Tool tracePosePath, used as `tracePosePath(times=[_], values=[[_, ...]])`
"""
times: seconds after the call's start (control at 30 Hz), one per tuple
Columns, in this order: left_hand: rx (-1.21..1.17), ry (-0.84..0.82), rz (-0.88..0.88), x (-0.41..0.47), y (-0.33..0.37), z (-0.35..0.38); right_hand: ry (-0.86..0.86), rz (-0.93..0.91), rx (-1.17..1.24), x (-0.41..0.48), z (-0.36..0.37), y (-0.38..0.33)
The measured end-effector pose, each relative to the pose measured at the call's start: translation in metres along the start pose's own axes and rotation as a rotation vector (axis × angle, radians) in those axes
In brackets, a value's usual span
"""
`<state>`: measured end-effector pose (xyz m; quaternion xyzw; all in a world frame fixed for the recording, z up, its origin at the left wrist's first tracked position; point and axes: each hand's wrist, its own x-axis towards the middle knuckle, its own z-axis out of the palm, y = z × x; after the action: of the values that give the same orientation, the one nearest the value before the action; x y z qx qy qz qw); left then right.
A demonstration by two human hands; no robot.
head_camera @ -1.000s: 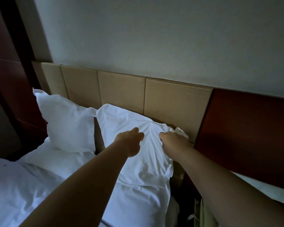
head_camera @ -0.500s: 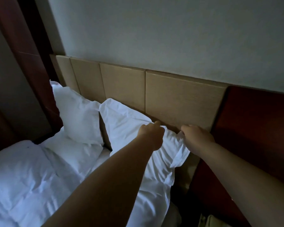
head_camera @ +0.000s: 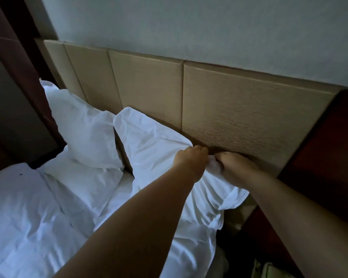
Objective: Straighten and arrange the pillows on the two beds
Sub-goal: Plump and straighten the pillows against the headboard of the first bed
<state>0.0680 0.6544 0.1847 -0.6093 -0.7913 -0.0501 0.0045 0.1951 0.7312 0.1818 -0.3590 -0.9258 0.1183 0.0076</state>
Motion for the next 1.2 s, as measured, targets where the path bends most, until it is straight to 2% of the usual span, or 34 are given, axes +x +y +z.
tracePosePath(times=[0.13,0.2,0.3,0.43,0.5,0.57,0.67,0.77,0.83,1.03,1.2], values=[[0.009,-0.029,0.09,0.003,-0.014,0.008,-0.143,0.028,0.043,0.008,0.001,-0.012],[0.032,-0.021,0.165,0.006,-0.017,0.006,-0.163,0.047,0.006,0.009,0.004,-0.014],[0.066,0.004,0.241,0.015,-0.018,-0.004,-0.128,0.087,-0.061,0.011,-0.005,-0.017],[0.04,0.047,0.202,0.017,-0.011,-0.02,-0.084,0.181,-0.052,0.004,-0.018,-0.016],[0.018,0.041,0.162,0.013,-0.005,-0.025,-0.054,0.219,-0.119,-0.004,-0.024,-0.01],[0.022,0.047,0.153,0.011,0.003,-0.028,0.004,0.268,-0.174,-0.014,-0.035,-0.004],[-0.014,0.055,0.119,0.006,0.018,-0.036,0.141,0.322,-0.127,-0.03,-0.055,0.0],[-0.049,0.098,0.137,-0.009,0.037,-0.05,0.351,0.211,-0.012,-0.039,-0.065,-0.009],[-0.009,0.128,0.157,-0.02,0.044,-0.055,0.399,0.081,0.086,-0.041,-0.065,-0.022],[0.039,0.09,-0.038,-0.06,0.01,-0.059,0.377,-0.089,-0.002,-0.045,-0.05,-0.061],[0.057,-0.006,-0.191,-0.101,-0.039,-0.04,0.237,-0.165,0.034,-0.033,-0.016,-0.108]])
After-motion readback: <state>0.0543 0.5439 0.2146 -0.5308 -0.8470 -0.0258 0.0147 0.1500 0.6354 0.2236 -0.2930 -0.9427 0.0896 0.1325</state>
